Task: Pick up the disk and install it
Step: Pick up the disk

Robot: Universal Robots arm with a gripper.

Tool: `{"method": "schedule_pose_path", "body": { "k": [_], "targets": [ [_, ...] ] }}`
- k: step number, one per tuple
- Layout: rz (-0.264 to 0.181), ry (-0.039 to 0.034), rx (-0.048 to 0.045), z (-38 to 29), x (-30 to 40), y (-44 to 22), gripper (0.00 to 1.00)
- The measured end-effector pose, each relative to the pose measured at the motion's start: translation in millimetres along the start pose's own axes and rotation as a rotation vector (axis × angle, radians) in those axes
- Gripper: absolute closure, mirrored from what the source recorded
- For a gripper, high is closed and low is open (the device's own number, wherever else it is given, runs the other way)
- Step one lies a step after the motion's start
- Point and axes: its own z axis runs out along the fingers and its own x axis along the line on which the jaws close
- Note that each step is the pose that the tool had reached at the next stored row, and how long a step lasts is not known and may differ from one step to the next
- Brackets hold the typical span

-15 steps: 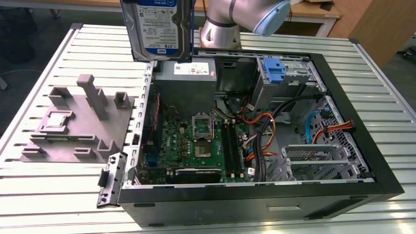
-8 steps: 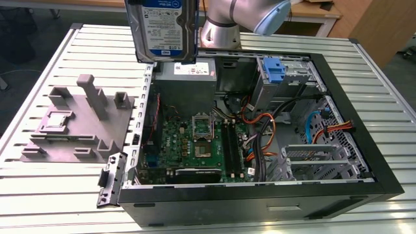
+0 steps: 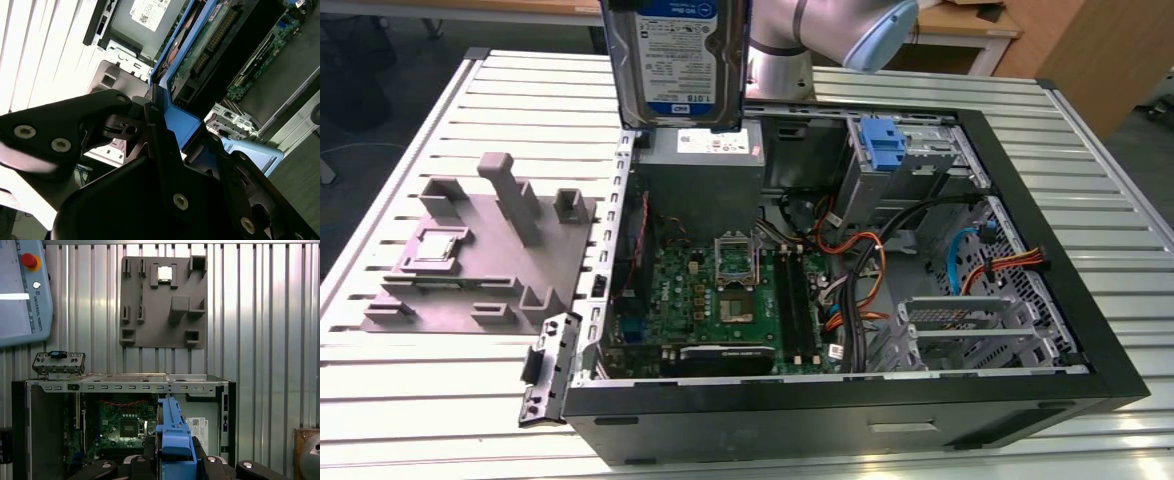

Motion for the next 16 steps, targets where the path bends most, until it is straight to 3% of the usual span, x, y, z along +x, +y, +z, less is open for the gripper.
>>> {"method": "schedule_pose_path", "body": {
  "k": [16],
  "targets": [
    [0.000,-0.0001,0.0001,0.3,-0.1,-6.7,0.63]
  ]
}}
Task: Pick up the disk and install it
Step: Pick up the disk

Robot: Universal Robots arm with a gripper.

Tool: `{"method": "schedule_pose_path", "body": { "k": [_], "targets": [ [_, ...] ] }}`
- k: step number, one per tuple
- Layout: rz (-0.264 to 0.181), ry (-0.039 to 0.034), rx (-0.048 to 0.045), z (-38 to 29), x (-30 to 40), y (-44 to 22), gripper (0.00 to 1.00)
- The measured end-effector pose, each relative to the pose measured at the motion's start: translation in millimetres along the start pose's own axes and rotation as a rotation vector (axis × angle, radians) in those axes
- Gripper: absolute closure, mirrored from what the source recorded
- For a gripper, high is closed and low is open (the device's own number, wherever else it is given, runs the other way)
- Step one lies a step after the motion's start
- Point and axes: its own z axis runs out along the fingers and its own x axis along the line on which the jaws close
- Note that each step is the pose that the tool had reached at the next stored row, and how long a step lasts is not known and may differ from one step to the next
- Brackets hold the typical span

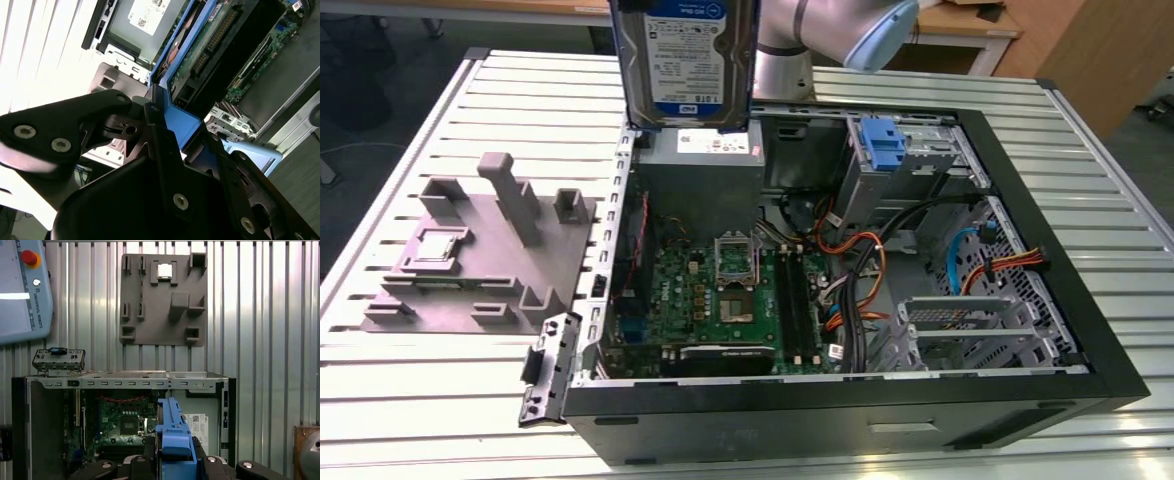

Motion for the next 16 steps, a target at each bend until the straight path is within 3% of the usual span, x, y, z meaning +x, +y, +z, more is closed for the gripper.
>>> {"method": "schedule_pose_path", "body": {
  "k": [4,11,16],
  "targets": [
    [0.000,0.0001,-0.0001,0.1,0.2,-4.7,0.63],
    [0.000,0.0000,-0.0001,0.8,6.2,-6.8,0.63],
    [0.000,0.0001,-0.0001,1.3,6.7,-15.5,0.63]
  ]
}}
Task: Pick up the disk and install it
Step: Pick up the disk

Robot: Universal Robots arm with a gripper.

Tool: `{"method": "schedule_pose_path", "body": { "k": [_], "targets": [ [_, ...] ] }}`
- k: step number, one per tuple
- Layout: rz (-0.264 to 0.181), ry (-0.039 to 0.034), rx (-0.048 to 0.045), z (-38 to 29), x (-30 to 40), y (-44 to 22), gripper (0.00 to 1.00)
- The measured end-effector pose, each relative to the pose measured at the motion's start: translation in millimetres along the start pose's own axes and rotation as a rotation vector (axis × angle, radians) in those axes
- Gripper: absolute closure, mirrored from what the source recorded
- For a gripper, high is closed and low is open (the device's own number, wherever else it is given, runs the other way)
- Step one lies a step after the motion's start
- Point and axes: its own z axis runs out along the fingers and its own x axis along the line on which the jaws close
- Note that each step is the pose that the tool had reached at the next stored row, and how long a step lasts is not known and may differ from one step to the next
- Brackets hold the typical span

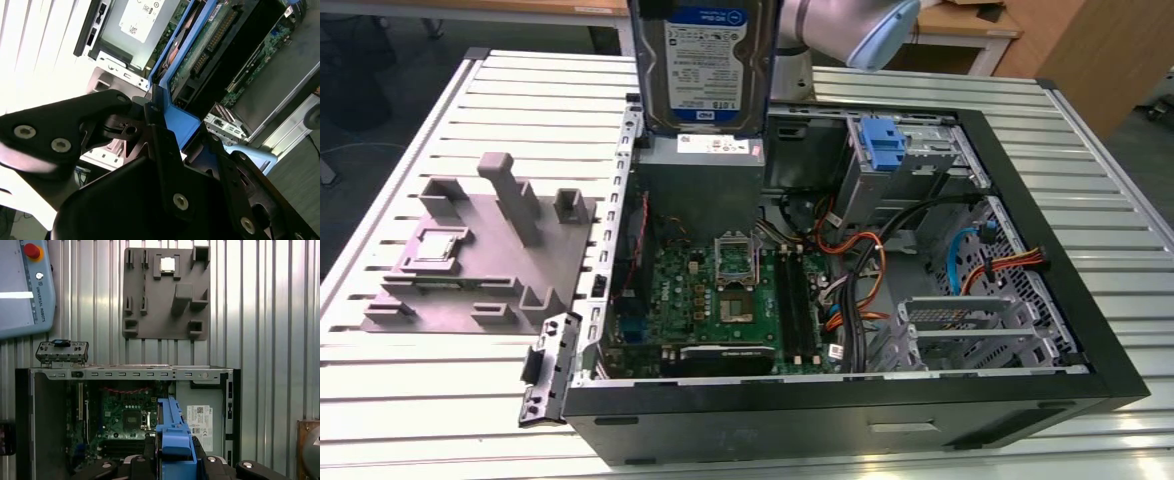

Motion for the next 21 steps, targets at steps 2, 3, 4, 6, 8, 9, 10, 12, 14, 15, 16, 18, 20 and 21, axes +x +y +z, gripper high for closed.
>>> {"method": "schedule_pose_path", "body": {
  "k": [2,3,4,6,8,9,10,12,14,15,16,18,20,21],
  "targets": [
    [0.000,0.0000,0.0000,0.2,-0.1,-5.4,0.63],
    [0.000,0.0001,-0.0001,0.3,-0.1,-8.2,0.63],
    [0.000,0.0001,-0.0001,0.4,-0.2,-11.0,0.63],
    [0.000,0.0000,0.0000,0.7,-0.2,-16.1,0.63],
    [0.000,0.0001,-0.0001,0.9,-0.3,-20.8,0.63],
    [0.000,0.0000,0.0000,1.1,-0.4,-22.9,0.63],
    [0.000,-0.0001,0.0000,1.3,-0.4,-25.1,0.63],
    [0.000,0.0000,0.0000,1.8,-0.5,-30.1,0.63],
    [0.000,0.0000,0.0000,2.3,-0.5,-35.2,0.63],
    [0.000,0.0001,0.0000,2.5,-0.5,-36.6,0.63],
    [0.000,0.0000,0.0000,2.8,-0.3,-37.3,0.63],
    [0.000,0.0001,-0.0001,3.4,0.5,-38.6,0.63],
    [0.000,0.0001,0.0000,4.1,2.6,-39.1,0.63],
    [0.000,0.0000,0.0000,4.6,4.0,-39.1,0.63]
  ]
}}
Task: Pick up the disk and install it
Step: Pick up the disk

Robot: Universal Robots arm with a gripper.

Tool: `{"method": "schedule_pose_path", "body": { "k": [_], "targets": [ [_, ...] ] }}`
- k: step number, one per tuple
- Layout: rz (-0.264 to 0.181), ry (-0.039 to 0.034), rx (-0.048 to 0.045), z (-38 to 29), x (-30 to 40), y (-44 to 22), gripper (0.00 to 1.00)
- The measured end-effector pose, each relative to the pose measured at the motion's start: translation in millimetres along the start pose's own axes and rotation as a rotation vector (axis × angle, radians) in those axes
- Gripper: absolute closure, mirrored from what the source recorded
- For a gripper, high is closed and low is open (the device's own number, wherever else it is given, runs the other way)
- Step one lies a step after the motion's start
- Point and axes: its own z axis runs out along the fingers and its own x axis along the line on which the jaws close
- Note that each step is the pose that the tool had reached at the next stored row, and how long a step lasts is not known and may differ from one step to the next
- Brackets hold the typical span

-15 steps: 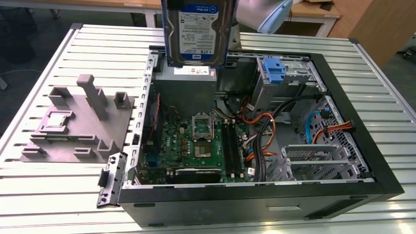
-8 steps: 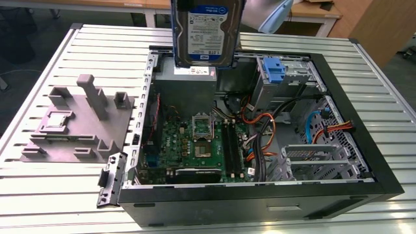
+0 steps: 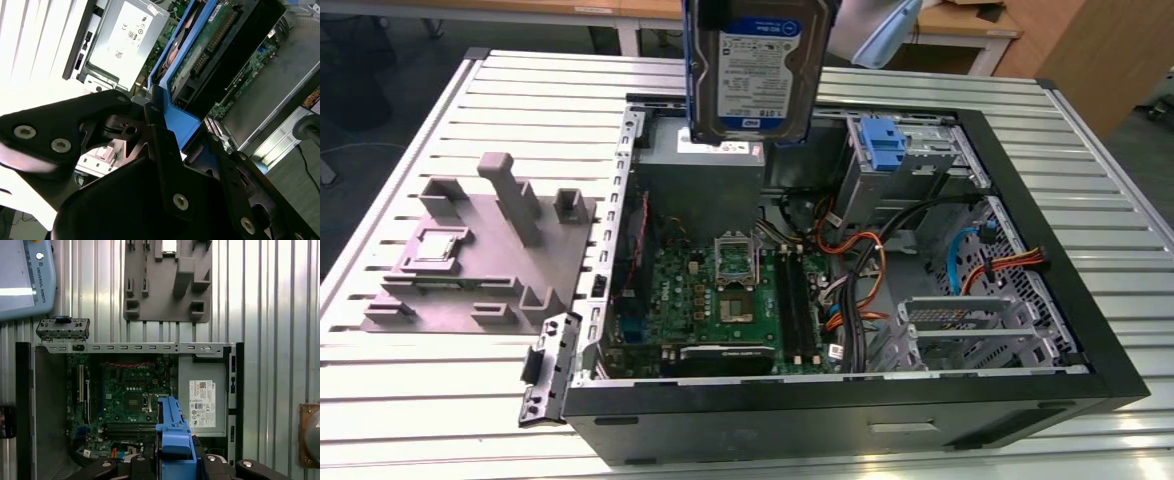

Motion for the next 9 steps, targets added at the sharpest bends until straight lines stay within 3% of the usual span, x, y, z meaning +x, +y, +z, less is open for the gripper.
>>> {"method": "schedule_pose_path", "body": {
  "k": [9],
  "targets": [
    [0.000,0.0001,-0.0001,3.1,8.4,-0.6,0.63]
  ]
}}
